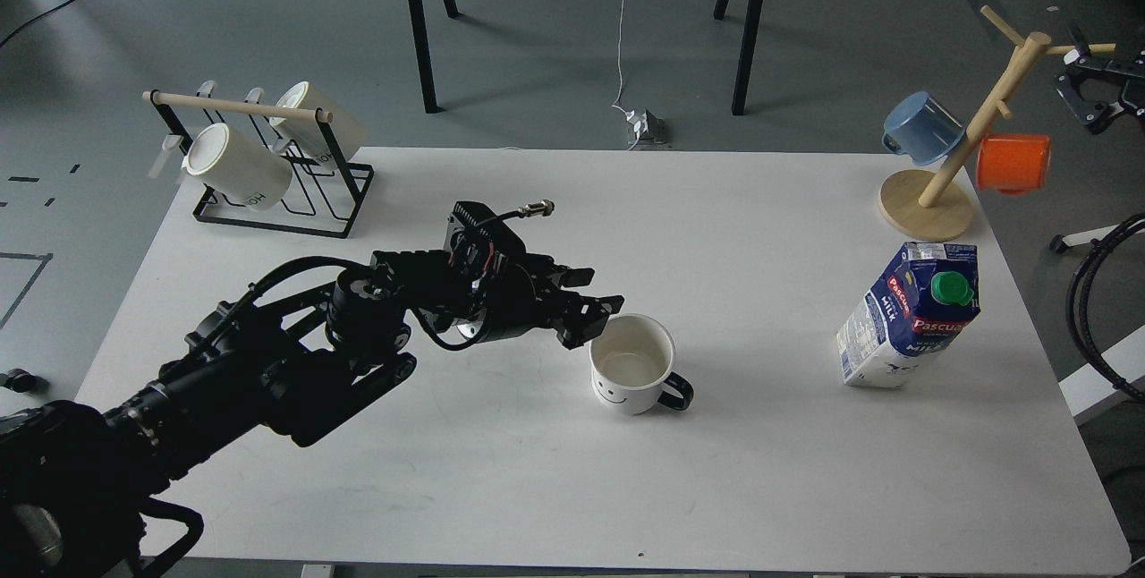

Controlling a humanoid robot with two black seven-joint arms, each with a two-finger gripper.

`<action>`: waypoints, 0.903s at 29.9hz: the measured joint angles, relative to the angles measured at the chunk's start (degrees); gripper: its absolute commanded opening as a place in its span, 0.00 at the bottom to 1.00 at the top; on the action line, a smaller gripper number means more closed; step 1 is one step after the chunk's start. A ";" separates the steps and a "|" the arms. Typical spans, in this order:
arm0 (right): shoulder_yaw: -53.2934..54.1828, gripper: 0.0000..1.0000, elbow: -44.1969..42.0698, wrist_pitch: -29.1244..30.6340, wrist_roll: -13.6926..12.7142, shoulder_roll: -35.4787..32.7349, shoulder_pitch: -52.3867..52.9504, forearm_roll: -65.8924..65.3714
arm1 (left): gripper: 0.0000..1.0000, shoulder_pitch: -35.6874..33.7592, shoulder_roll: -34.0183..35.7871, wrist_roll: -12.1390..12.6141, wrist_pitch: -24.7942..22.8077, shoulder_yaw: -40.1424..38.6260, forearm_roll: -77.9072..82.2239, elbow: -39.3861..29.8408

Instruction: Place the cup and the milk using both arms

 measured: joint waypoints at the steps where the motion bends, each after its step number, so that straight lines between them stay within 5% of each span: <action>1: 0.49 1.00 -0.22 0.00 0.00 -0.02 0.07 0.01 | 0.99 0.08 0.22 -1.77 1.80 -2.75 -4.82 -0.25; 4: 1.39 0.99 0.15 0.00 0.00 -0.19 -0.53 0.28 | 0.99 0.27 0.56 -4.63 4.66 -9.44 -19.89 -0.47; 12: 9.61 0.99 15.31 0.00 0.06 -2.70 -17.03 4.80 | 0.99 -1.30 4.72 -5.21 2.80 -15.57 -60.44 0.46; 14: 11.34 1.00 19.73 0.00 -0.18 -3.34 -22.77 6.96 | 0.99 -2.24 6.89 -3.15 -1.49 -15.67 -71.64 1.35; 19: 13.50 1.00 27.47 0.00 -1.00 -4.35 -36.45 15.61 | 0.99 -4.14 10.72 8.66 -13.57 -16.12 -97.38 7.13; 22: 13.81 1.00 31.75 0.00 -1.22 -4.28 -44.70 19.60 | 0.99 -4.57 11.90 10.60 -15.56 -16.24 -103.51 9.12; 27: 14.64 1.00 35.98 0.00 -0.47 -1.31 -55.82 20.97 | 0.99 -4.52 12.69 10.48 -15.74 -16.55 -104.99 9.64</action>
